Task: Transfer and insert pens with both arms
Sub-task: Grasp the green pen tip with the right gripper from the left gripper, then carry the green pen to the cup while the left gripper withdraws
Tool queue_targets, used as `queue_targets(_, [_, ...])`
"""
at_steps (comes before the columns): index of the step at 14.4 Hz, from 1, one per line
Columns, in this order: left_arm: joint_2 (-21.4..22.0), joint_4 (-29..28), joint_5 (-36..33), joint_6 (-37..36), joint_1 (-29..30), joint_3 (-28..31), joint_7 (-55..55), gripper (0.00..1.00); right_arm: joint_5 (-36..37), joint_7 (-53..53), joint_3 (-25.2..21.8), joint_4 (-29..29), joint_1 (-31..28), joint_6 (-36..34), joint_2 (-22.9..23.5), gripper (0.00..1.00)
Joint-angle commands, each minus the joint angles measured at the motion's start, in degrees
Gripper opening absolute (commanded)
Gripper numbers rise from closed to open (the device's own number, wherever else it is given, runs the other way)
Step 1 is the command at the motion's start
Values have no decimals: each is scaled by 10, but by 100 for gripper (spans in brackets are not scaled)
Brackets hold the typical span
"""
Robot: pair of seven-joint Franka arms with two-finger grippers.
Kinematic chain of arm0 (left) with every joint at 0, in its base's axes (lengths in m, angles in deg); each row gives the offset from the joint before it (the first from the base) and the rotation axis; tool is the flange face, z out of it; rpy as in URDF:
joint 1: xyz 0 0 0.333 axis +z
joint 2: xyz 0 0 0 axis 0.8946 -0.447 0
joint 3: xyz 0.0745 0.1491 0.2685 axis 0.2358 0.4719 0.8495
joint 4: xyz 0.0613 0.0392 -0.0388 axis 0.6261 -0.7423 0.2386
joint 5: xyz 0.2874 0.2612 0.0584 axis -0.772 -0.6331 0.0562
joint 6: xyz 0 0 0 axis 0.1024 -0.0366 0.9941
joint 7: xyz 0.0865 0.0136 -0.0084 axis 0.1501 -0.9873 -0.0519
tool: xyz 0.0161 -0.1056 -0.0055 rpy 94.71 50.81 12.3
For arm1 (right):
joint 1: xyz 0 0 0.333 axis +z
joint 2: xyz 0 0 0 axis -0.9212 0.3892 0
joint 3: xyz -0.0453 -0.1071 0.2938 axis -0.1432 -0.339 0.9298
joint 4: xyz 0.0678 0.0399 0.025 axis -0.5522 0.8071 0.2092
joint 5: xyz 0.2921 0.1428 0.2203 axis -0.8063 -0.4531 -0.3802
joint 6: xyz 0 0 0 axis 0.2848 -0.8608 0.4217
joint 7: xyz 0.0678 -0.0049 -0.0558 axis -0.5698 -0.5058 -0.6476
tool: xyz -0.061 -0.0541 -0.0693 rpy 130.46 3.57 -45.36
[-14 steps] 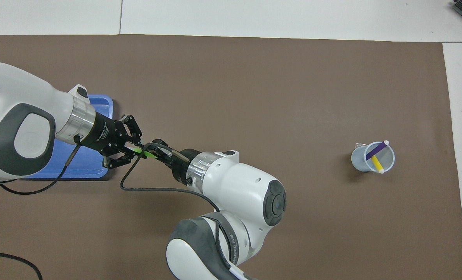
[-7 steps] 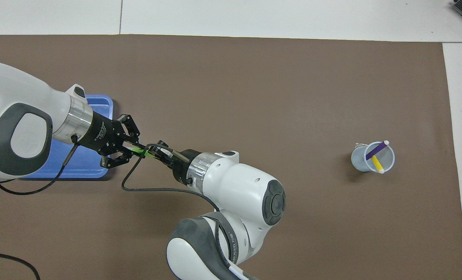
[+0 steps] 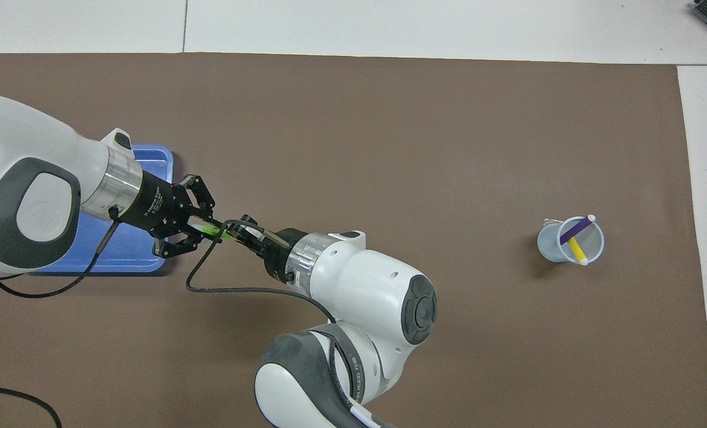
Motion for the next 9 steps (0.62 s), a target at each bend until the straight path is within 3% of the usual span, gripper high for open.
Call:
queue_targets(1, [18, -15, 8, -13, -7, 6, 25, 100, 6, -27, 3, -5, -5, 0, 7, 0])
queue_targets(5, [18, -15, 7, -14, -5, 7, 37, 100, 7, -94, 1, 11, -19, -47, -1, 0])
queue_targets(9, [19, -17, -2, -21, 6, 11, 155, 100, 7, -151, 0, 29, -31, -71, -11, 0])
